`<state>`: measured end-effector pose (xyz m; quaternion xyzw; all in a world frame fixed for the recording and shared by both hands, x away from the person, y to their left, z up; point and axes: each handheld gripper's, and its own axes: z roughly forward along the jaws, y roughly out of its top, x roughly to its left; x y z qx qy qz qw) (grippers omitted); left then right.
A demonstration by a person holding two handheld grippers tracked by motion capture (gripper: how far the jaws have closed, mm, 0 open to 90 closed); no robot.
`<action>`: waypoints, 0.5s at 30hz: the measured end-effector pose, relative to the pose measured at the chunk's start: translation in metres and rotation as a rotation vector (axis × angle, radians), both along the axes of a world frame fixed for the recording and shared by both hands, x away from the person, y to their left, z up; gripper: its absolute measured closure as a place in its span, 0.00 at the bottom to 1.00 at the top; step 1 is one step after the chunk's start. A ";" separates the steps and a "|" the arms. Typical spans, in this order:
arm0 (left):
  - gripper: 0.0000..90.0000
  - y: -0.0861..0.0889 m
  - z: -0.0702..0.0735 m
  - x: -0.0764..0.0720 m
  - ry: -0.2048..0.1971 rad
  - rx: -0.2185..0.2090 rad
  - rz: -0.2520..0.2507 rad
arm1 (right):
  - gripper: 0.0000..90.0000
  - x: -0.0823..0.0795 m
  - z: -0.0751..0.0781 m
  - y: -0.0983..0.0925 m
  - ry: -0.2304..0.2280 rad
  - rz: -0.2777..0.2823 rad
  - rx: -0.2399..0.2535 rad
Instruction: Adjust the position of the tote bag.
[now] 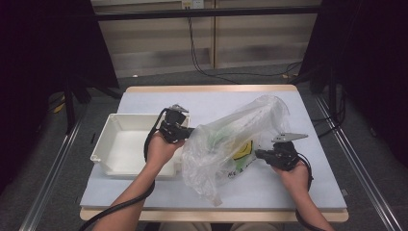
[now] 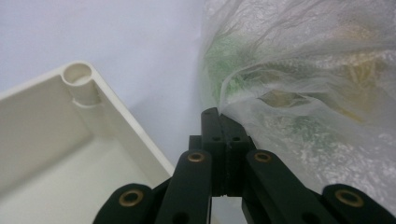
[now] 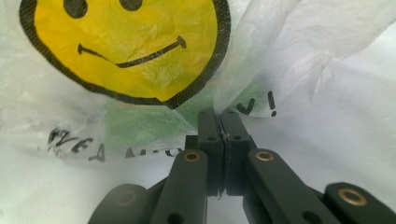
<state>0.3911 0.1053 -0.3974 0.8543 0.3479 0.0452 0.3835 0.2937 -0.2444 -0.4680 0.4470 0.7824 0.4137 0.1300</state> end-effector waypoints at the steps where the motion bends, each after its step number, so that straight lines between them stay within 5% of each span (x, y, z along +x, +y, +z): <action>1: 1.00 -0.001 0.000 0.001 -0.002 -0.003 0.003 | 0.98 -0.001 0.000 0.000 0.003 0.003 0.002; 6: 1.00 -0.003 0.001 0.005 -0.003 0.018 0.001 | 0.90 -0.004 -0.001 -0.001 -0.002 0.000 0.000; 12: 1.00 -0.002 0.000 0.006 -0.005 0.018 -0.001 | 0.55 -0.001 0.003 -0.012 -0.025 -0.080 0.035; 15: 1.00 -0.002 0.001 0.008 -0.001 0.023 0.005 | 0.49 0.006 0.006 -0.015 -0.029 -0.113 0.014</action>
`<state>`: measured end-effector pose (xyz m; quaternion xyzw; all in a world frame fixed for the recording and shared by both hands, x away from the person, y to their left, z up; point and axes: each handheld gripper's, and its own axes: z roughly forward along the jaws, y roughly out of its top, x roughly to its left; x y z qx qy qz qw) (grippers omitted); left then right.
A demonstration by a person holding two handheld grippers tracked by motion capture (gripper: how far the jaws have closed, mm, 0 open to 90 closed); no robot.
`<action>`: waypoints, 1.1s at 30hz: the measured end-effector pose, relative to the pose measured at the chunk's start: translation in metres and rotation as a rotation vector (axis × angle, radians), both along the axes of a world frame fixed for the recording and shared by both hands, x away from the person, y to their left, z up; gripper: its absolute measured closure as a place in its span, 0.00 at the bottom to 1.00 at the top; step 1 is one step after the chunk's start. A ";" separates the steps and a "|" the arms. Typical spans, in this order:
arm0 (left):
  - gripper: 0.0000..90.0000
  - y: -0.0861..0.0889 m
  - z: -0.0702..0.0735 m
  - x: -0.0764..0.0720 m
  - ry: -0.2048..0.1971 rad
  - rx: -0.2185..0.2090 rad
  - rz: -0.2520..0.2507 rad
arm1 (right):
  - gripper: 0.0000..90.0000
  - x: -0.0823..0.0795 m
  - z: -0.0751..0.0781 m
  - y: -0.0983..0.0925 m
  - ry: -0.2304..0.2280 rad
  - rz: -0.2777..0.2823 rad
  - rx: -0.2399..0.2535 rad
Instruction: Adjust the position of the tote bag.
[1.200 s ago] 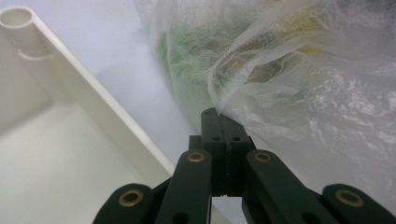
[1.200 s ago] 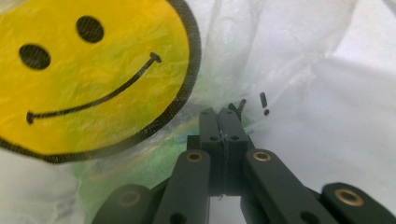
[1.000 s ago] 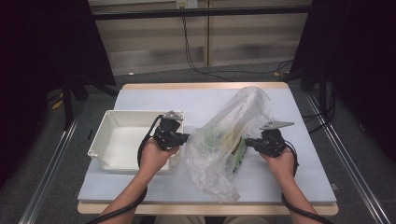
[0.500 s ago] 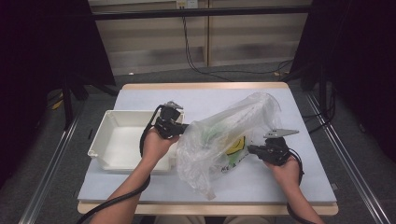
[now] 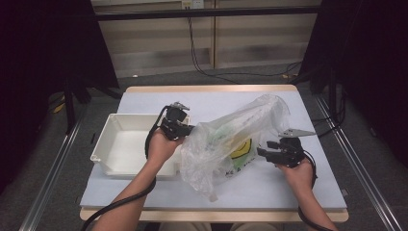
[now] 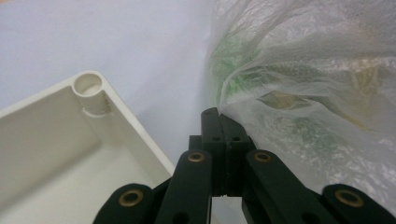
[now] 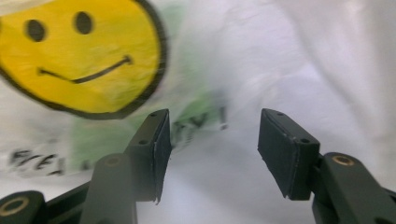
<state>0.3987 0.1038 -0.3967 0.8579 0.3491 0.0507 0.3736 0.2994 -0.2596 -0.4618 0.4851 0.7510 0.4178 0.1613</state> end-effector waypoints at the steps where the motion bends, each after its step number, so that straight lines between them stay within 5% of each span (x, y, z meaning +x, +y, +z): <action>1: 1.00 0.000 0.000 0.000 0.002 -0.007 0.006 | 0.48 0.002 0.000 -0.001 -0.008 -0.001 -0.010; 6: 1.00 -0.001 0.000 0.000 0.002 -0.009 0.007 | 0.38 0.017 -0.001 -0.003 0.011 -0.005 0.039; 12: 1.00 0.000 -0.001 0.001 0.006 0.002 0.000 | 0.28 0.037 -0.009 -0.001 0.033 -0.005 0.021; 16: 1.00 0.002 -0.001 0.003 0.006 -0.002 -0.003 | 0.46 0.044 -0.015 -0.003 0.058 0.009 0.043; 18: 1.00 0.002 -0.001 0.003 0.009 -0.001 -0.004 | 0.68 0.045 -0.015 -0.004 0.077 0.025 0.055; 19: 1.00 0.002 -0.001 0.004 0.008 -0.004 0.000 | 0.68 0.045 -0.015 -0.004 0.077 0.025 0.055; 20: 1.00 0.002 0.000 0.003 0.005 -0.004 0.001 | 0.86 0.044 -0.013 -0.002 0.077 0.052 0.049; 22: 1.00 0.001 0.001 0.004 0.006 -0.003 0.007 | 0.98 0.043 -0.012 -0.003 0.078 0.063 0.055; 33: 1.00 -0.010 0.005 0.013 0.008 -0.025 0.000 | 1.00 0.018 -0.005 -0.005 0.021 0.064 0.041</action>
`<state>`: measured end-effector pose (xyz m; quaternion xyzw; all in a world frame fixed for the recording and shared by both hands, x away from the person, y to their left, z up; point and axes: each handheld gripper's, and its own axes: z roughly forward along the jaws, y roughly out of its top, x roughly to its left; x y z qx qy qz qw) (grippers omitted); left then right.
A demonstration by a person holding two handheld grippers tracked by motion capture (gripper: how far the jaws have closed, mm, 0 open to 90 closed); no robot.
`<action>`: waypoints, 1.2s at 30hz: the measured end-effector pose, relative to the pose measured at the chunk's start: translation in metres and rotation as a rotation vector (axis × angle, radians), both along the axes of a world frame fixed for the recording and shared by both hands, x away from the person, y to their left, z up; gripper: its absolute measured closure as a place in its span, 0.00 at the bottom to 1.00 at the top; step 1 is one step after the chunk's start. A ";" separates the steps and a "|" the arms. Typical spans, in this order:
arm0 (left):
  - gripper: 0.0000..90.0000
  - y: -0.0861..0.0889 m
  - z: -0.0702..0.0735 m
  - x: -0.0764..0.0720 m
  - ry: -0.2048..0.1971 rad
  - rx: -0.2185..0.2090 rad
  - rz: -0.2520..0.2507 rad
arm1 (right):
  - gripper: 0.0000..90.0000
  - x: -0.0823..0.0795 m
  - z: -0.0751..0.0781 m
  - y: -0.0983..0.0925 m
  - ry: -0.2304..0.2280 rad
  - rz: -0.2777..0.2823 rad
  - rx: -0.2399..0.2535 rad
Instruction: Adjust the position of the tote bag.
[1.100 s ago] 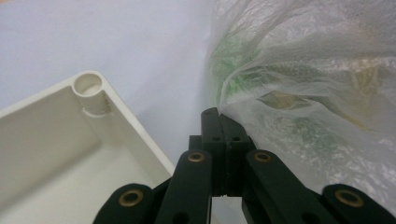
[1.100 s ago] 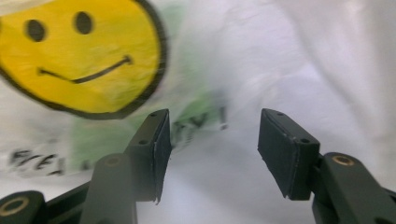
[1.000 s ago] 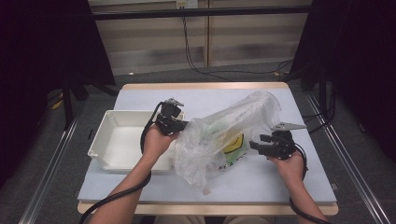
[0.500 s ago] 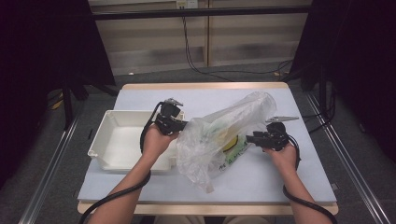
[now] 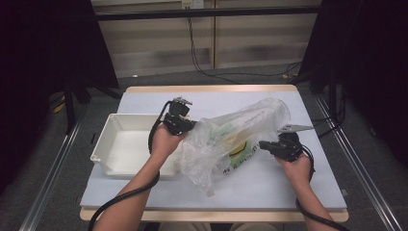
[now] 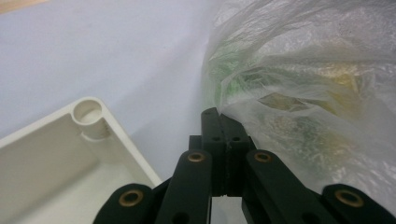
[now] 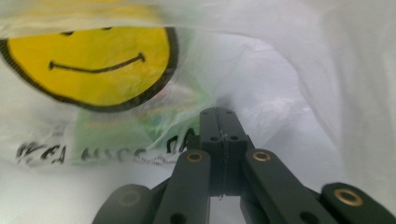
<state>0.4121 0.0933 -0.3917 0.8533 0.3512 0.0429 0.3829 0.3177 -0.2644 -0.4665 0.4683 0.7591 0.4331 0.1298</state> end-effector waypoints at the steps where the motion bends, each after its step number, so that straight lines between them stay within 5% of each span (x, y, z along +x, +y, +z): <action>1: 1.00 0.000 0.000 0.001 0.002 -0.002 0.004 | 1.00 -0.003 0.000 0.000 -0.005 0.002 -0.004; 12: 1.00 -0.001 0.002 0.010 0.015 -0.022 0.012 | 1.00 -0.020 -0.003 0.000 0.002 0.019 -0.037; 18: 1.00 0.001 0.003 0.005 0.007 -0.027 0.001 | 0.62 -0.013 -0.002 -0.009 -0.004 -0.094 -0.015; 23: 1.00 0.000 0.004 0.002 0.004 -0.025 -0.005 | 0.34 -0.006 0.000 0.003 -0.012 -0.108 -0.029; 26: 1.00 -0.002 0.003 0.002 0.004 -0.024 -0.006 | 0.28 -0.001 0.002 0.011 -0.021 -0.115 -0.045; 28: 1.00 -0.002 0.003 0.001 0.003 -0.022 -0.009 | 0.29 0.008 0.004 0.018 -0.032 -0.112 -0.050; 31: 1.00 -0.002 0.003 0.002 0.000 -0.010 -0.016 | 0.43 0.016 0.006 0.023 -0.025 -0.097 -0.042; 36: 1.00 0.000 0.003 0.003 0.004 -0.017 -0.014 | 0.92 0.022 0.011 0.028 -0.014 -0.063 -0.036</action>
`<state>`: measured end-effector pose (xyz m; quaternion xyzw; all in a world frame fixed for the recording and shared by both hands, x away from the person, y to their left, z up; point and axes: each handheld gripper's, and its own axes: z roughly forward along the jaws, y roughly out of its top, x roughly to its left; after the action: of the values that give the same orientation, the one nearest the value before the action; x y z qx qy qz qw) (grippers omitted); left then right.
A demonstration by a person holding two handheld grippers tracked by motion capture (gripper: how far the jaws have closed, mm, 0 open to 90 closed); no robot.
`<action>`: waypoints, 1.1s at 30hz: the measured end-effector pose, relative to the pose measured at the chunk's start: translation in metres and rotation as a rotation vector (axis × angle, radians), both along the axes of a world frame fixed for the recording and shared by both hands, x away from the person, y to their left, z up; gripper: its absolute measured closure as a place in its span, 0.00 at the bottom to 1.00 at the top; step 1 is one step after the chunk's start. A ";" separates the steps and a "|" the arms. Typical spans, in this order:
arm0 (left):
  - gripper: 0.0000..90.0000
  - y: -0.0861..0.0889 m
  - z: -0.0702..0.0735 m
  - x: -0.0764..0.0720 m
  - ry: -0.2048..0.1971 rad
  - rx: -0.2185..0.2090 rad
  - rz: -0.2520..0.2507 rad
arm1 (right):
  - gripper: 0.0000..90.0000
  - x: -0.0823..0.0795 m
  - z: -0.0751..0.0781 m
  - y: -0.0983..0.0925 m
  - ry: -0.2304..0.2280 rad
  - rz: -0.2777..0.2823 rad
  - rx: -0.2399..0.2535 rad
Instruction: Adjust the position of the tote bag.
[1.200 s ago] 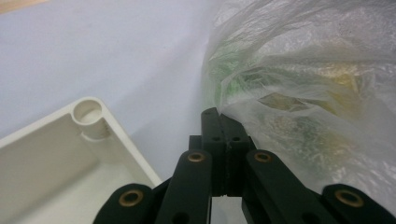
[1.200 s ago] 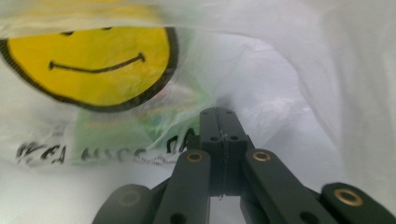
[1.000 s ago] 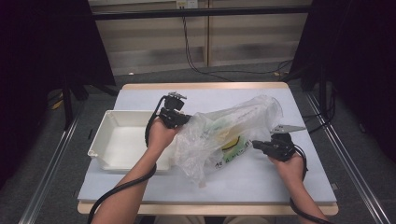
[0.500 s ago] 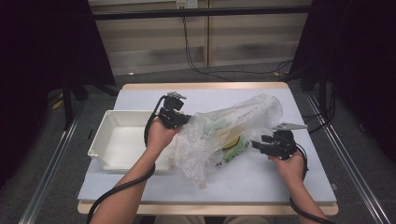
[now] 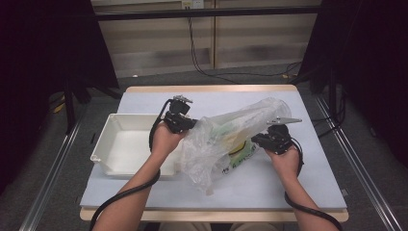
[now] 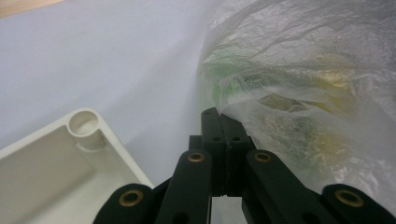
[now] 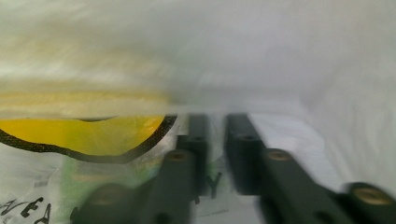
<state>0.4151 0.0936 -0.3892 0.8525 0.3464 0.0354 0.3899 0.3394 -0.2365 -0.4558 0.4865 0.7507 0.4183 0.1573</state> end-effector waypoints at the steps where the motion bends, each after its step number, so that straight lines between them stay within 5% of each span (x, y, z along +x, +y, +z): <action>1: 1.00 0.000 0.001 0.000 0.001 0.010 0.004 | 0.98 0.000 0.001 -0.001 -0.003 -0.011 -0.009; 14: 1.00 -0.004 0.004 0.009 -0.002 -0.015 0.010 | 1.00 -0.028 0.005 -0.013 0.001 0.021 0.025; 25: 1.00 -0.023 0.007 0.007 0.000 -0.033 -0.015 | 1.00 -0.055 0.008 -0.038 -0.022 -0.021 0.032; 33: 1.00 -0.038 0.012 0.024 -0.010 -0.019 -0.023 | 1.00 -0.073 0.009 -0.047 -0.032 -0.035 0.021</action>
<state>0.4393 0.0556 -0.3768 0.8524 0.3348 0.0320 0.4004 0.2666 -0.2832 -0.4470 0.4945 0.7351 0.4309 0.1715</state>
